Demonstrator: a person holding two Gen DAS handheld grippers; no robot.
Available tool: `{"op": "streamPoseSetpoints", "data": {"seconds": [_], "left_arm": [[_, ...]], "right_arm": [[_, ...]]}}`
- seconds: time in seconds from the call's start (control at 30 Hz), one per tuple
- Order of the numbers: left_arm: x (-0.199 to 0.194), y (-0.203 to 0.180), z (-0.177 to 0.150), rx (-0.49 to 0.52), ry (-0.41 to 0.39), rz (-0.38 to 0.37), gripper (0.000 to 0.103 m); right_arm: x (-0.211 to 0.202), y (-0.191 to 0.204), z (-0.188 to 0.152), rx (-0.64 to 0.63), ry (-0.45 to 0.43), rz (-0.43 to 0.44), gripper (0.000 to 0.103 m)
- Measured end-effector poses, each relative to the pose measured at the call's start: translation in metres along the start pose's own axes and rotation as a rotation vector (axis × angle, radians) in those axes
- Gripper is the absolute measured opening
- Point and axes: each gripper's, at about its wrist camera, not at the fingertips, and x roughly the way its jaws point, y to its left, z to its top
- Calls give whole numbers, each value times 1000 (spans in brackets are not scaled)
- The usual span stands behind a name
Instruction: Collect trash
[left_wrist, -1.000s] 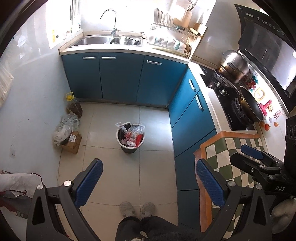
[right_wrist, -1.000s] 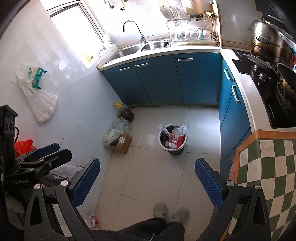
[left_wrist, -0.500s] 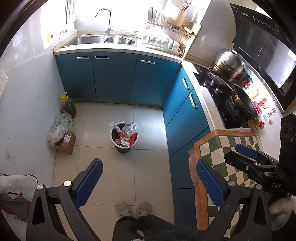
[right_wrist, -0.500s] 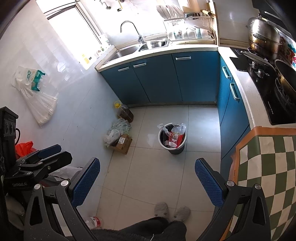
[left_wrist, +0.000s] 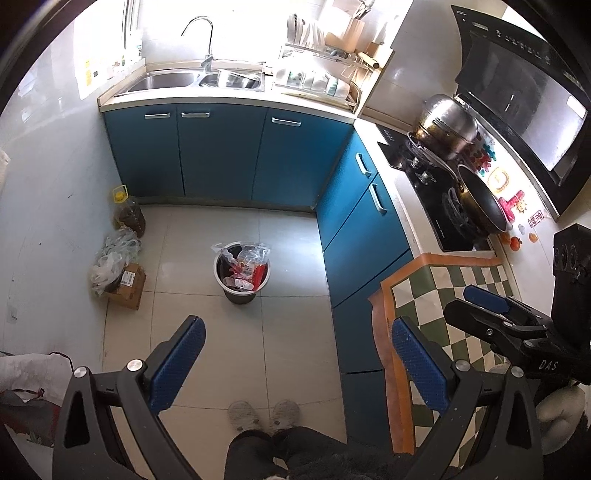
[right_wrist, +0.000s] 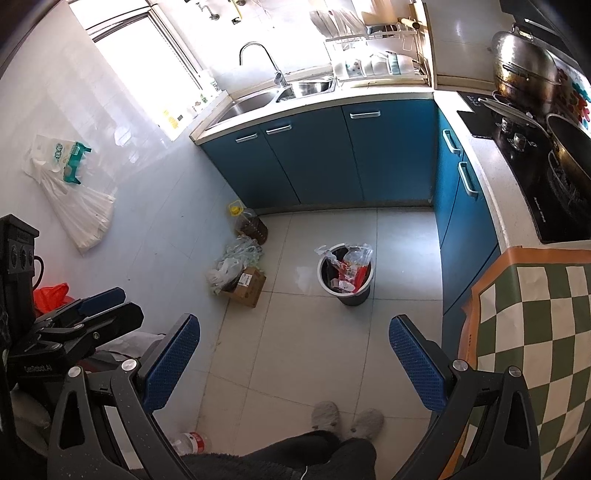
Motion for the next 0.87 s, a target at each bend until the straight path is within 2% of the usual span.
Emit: {"op": "streamPoseSetpoints", "data": {"seconds": [0.87], "left_arm": [[-1, 0, -1, 22, -6, 2, 103]], "right_arm": [[3, 6, -3, 5, 2, 5, 103]]}}
